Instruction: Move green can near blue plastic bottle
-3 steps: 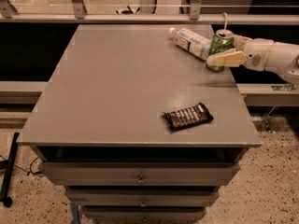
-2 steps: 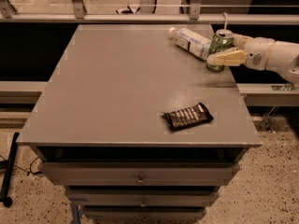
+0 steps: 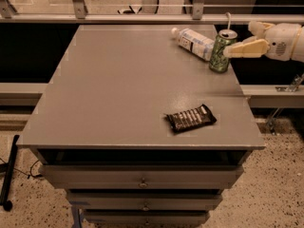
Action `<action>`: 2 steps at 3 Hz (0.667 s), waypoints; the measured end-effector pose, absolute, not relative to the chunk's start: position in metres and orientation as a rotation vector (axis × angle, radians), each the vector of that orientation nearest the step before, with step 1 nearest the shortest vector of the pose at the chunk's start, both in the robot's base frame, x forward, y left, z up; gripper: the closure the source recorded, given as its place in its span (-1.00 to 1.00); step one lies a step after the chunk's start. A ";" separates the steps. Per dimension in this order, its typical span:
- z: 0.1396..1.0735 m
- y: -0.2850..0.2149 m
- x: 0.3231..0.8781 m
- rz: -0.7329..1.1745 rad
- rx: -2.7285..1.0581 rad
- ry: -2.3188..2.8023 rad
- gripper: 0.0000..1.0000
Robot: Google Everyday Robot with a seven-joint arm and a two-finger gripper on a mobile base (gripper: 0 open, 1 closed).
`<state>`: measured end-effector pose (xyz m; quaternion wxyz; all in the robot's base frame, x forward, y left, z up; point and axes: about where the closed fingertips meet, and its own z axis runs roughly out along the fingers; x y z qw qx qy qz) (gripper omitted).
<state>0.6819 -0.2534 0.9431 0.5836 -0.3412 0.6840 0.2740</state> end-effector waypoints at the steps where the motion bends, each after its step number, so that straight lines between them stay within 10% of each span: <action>1: 0.990 -0.284 0.650 0.550 -0.818 1.590 -1.00; 2: 0.996 -0.286 0.646 0.542 -0.822 1.587 -1.00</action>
Offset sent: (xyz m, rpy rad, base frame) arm -0.0266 -0.0250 0.0386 -0.0474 -0.0364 -0.0279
